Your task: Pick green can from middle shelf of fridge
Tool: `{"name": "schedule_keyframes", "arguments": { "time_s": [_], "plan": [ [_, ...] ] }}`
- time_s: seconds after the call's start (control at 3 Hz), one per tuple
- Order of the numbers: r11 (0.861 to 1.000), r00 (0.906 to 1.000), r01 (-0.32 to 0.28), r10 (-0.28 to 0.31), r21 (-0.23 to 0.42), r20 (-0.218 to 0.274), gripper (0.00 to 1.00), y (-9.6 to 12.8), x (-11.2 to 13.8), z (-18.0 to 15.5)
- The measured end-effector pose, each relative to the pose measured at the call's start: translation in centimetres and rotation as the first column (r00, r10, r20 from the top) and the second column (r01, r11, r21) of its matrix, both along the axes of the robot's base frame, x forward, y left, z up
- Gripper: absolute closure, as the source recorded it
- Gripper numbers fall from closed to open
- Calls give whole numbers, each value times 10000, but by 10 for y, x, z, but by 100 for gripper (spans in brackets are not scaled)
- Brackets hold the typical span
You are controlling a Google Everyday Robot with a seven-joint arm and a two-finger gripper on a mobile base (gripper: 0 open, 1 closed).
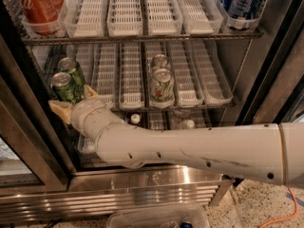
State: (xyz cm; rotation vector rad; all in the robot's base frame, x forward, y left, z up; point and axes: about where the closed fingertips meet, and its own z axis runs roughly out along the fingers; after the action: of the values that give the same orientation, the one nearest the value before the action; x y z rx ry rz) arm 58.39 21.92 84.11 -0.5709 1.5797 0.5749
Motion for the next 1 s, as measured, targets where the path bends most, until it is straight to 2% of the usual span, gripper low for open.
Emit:
{"name": "schedule_keyframes", "arguments": {
  "time_s": [0.33, 0.67, 1.0],
  "plan": [
    [9999, 10000, 89, -89, -61, 13, 27, -3, 2, -3],
    [9998, 9998, 220, -220, -10, -16, 27, 6, 25, -21],
    [9997, 9997, 226, -226, 16, 9, 28, 7, 26, -20]
  ]
}}
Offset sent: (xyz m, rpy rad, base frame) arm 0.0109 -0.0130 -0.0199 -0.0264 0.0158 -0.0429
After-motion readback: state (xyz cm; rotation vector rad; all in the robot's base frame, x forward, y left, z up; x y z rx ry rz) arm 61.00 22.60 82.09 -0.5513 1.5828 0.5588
